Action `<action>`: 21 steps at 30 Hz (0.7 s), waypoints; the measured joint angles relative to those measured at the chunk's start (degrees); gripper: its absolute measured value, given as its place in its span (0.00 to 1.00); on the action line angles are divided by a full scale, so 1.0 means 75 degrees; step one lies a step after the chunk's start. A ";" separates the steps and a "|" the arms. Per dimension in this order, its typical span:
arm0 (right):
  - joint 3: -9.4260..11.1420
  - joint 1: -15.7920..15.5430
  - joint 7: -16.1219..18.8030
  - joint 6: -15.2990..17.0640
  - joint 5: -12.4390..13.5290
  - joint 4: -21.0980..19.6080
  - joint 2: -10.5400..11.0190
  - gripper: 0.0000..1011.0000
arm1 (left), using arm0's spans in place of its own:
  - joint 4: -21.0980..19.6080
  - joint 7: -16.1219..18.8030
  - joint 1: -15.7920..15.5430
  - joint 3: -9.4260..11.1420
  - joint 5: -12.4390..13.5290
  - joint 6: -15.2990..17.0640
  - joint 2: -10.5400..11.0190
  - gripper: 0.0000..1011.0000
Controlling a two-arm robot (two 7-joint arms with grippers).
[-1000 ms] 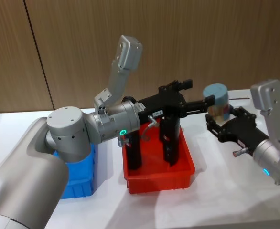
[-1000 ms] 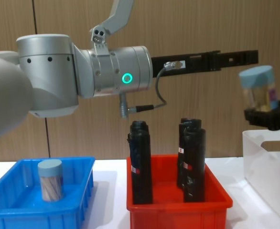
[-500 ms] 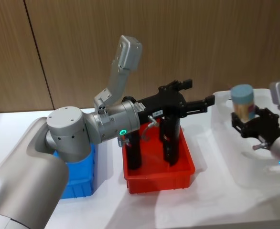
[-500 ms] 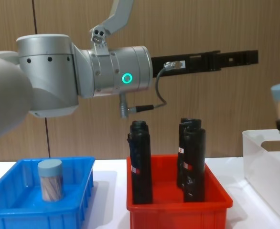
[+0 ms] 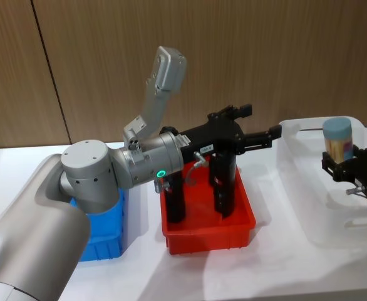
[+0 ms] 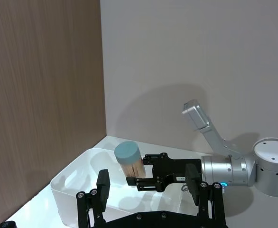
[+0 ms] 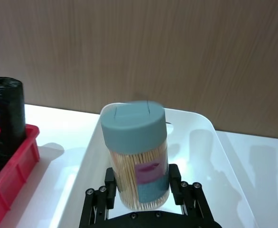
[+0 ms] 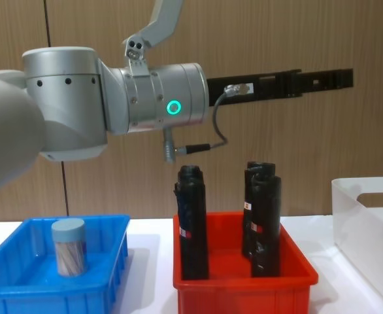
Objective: Pick the cotton swabs from the blue box and place them into the white box.
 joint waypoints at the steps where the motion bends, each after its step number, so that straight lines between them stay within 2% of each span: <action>1: 0.0018 0.0042 0.0000 -0.0002 0.0035 0.0090 0.0000 0.67 | 0.0000 0.0000 0.0000 0.0000 0.0000 0.0000 0.0000 0.99; 6: 0.0073 0.0160 0.0022 -0.0026 0.0115 0.0359 -0.0003 0.81 | 0.0000 0.0000 0.0000 0.0000 0.0000 0.0000 0.0000 0.99; 7: 0.0073 0.0160 0.0022 -0.0026 0.0115 0.0359 -0.0003 0.81 | 0.0000 0.0000 0.0000 0.0000 0.0000 0.0000 0.0000 0.99; 10: 0.0096 0.0200 0.0053 -0.0045 0.0156 0.0457 -0.0003 0.91 | 0.0000 0.0000 0.0000 0.0000 0.0000 0.0000 0.0000 0.99; 14: 0.0133 0.0241 0.0079 -0.0077 0.0211 0.0556 0.0003 0.99 | 0.0000 0.0000 0.0000 0.0000 0.0000 0.0000 0.0000 0.99; 21: 0.0173 0.0254 0.0113 -0.0135 0.0269 0.0603 0.0015 0.99 | 0.0000 0.0000 0.0000 0.0000 0.0000 0.0000 0.0000 0.99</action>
